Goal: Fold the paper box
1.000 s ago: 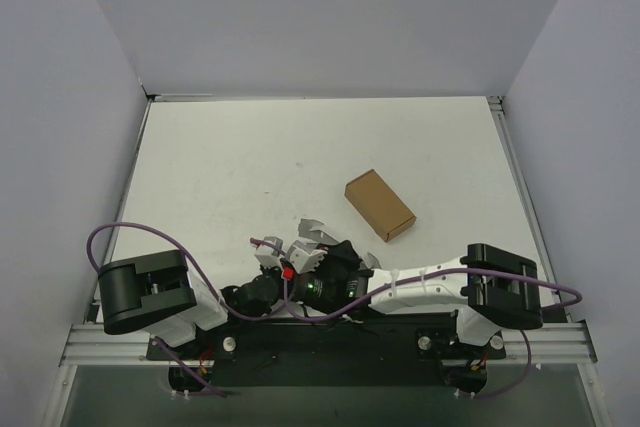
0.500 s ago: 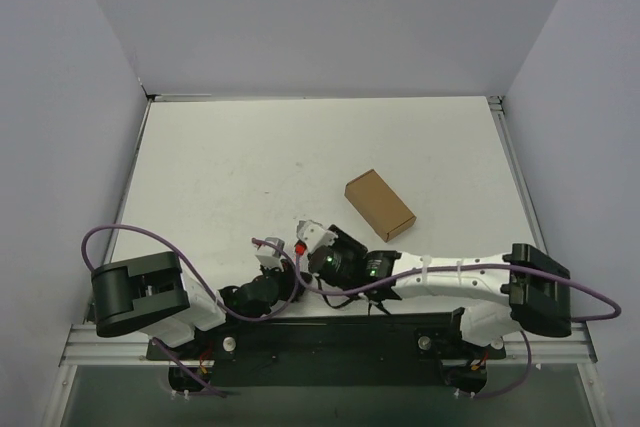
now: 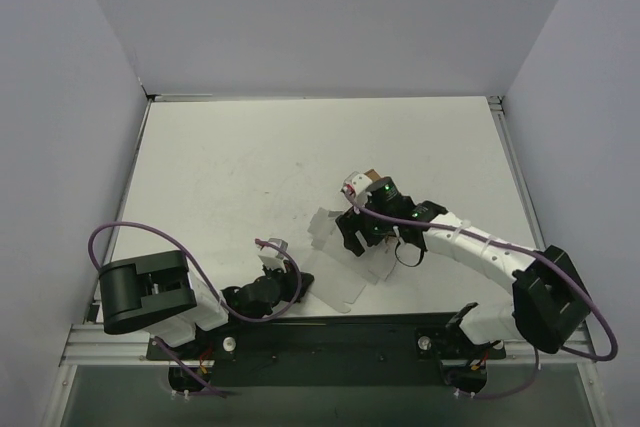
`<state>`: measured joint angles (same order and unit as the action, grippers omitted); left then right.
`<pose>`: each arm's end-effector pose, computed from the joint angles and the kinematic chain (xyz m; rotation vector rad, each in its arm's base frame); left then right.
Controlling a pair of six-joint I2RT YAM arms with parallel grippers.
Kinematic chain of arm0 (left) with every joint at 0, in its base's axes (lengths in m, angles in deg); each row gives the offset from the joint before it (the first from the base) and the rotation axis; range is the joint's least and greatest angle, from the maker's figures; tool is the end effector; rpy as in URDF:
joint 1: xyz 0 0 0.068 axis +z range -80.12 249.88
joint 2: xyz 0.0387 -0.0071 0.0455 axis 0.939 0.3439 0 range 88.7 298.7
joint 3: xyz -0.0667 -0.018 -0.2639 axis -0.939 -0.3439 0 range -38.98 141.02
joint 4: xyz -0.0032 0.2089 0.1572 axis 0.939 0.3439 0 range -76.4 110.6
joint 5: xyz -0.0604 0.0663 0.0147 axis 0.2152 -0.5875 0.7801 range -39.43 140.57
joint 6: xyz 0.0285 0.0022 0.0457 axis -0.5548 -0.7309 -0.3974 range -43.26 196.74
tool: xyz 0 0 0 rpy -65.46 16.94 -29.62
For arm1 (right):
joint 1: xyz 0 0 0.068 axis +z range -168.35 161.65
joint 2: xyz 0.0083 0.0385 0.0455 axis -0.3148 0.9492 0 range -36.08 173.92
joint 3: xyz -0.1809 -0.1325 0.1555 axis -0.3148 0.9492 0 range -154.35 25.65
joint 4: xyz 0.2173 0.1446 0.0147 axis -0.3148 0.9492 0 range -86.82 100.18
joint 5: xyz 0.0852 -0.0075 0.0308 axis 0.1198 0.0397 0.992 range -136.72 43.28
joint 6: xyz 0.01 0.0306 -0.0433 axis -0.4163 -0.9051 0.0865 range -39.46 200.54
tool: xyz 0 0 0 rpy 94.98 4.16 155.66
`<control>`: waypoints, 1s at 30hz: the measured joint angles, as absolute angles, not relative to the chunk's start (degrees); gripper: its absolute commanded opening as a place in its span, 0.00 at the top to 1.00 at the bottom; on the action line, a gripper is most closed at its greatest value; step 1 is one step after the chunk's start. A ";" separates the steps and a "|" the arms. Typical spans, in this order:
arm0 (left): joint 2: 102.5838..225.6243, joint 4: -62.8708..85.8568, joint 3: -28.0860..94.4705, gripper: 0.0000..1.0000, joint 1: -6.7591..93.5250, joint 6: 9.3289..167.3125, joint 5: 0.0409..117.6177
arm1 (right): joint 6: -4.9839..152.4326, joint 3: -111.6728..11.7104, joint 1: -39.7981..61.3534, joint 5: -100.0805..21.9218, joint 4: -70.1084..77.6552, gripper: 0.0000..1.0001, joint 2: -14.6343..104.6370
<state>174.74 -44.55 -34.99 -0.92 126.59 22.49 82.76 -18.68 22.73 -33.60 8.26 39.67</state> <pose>0.0788 -0.1753 0.0998 0.0442 2.0473 -0.8921 0.2078 0.1918 0.2283 -0.9544 2.0495 0.6231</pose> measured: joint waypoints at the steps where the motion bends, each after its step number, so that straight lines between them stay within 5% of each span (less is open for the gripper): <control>1: 174.74 -44.55 -34.99 0.80 -0.92 126.61 22.49 | 83.22 -19.30 21.33 -31.43 8.72 0.27 40.82; 14: 173.30 -42.61 -34.99 0.80 -1.38 127.26 22.21 | 87.92 -25.90 18.45 -22.84 13.57 0.30 55.80; 22: 170.87 -39.29 -35.01 0.80 -2.17 128.16 21.25 | 88.09 -27.27 17.68 -19.61 15.43 0.65 57.70; 30: 170.13 -38.04 -35.03 0.81 -2.52 128.64 20.26 | 86.58 -27.27 16.98 -17.75 15.87 0.85 57.02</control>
<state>170.13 -38.04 -35.03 -2.52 128.64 20.26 86.58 -27.27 16.98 -17.75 15.87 57.02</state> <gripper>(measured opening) 0.196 0.335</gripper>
